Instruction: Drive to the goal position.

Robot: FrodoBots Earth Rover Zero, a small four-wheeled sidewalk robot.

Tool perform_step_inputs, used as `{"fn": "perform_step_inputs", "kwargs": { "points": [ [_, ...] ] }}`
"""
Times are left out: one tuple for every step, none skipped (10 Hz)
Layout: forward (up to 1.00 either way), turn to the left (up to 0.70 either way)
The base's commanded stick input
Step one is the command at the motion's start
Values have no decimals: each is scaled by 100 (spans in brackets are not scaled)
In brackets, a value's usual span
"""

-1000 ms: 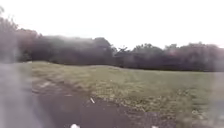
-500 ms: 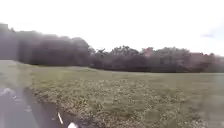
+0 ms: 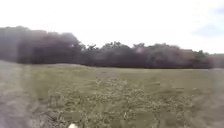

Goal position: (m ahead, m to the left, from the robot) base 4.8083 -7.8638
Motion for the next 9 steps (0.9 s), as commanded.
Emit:
{"fn": "perform_step_inputs", "kwargs": {
  "points": [
    [100, 0],
    [100, 0],
    [100, 0],
    [100, 0],
    [100, 0],
    [100, 0],
    [100, 0],
    [100, 0],
    [100, 0]
  ]
}}
